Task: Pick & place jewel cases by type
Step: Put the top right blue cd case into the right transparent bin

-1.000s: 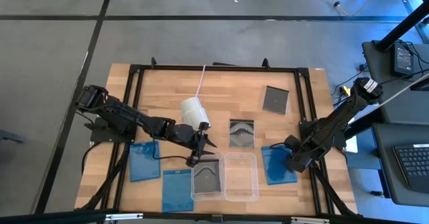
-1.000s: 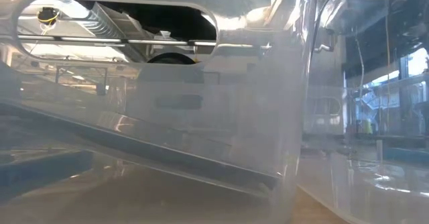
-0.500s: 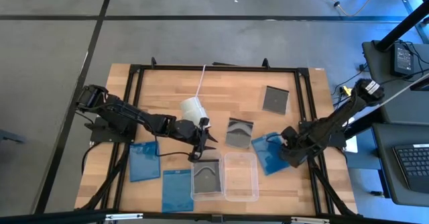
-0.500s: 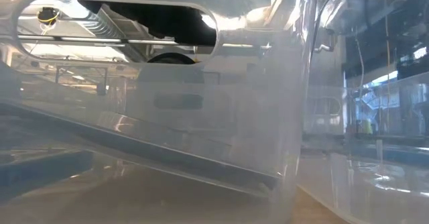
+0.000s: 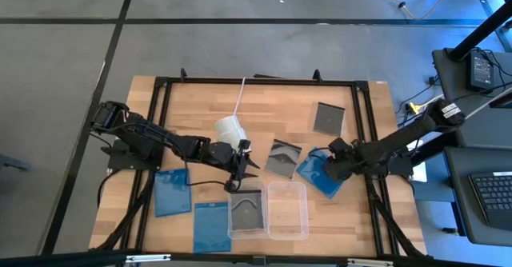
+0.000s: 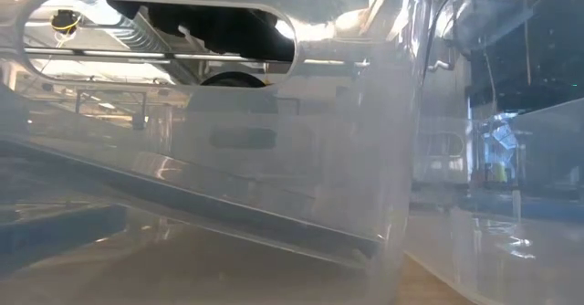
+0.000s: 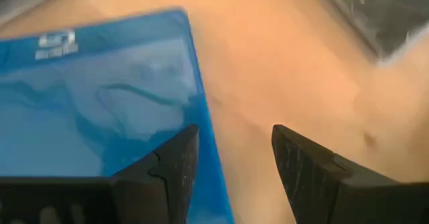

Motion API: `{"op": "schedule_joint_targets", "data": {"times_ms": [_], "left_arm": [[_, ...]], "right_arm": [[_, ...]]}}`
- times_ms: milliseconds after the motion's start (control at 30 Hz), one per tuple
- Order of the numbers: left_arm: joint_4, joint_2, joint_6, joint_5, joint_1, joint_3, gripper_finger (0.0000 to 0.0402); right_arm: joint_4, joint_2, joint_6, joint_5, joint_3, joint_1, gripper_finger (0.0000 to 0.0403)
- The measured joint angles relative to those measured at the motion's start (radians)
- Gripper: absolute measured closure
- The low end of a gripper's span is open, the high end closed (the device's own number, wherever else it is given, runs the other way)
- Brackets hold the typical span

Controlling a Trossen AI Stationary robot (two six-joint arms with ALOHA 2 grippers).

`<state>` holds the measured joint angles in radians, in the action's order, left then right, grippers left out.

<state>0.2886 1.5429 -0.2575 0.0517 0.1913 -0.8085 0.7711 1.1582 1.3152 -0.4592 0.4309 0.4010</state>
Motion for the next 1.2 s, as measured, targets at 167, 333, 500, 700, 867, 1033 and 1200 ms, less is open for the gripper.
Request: {"op": "schedule_joint_targets", "data": {"times_ms": [167,333,500,700,867,1033,1200], "left_arm": [[0.0,0.0,-0.001,0.0,0.002,0.0,0.0278],[0.0,0.0,0.0,0.0,0.011,0.0,0.0279],[0.0,0.0,-0.003,0.0,0.011,0.0,0.0278],[0.0,0.0,-0.008,0.0,0.011,0.0,0.028],[0.0,0.0,-0.009,0.0,0.011,0.0,0.0279],[0.0,0.0,-0.019,0.0,0.011,0.0,0.0281],[0.029,0.0,-0.072,0.016,0.011,0.0,0.0279]], "right_arm": [[-0.021,-0.001,-0.146,-0.001,0.001,-0.09,0.021],[-0.024,-0.023,-0.237,0.096,0.053,-0.109,0.021],[-0.049,-0.022,-0.369,0.162,0.131,-0.09,0.021],[-0.075,0.015,-0.428,0.233,0.132,-0.059,0.021],[-0.107,0.091,-0.403,0.247,0.103,-0.047,0.021],[-0.151,0.179,-0.434,0.211,0.106,-0.046,0.021],[-0.205,0.211,-0.488,0.149,0.105,-0.11,0.021]]}}
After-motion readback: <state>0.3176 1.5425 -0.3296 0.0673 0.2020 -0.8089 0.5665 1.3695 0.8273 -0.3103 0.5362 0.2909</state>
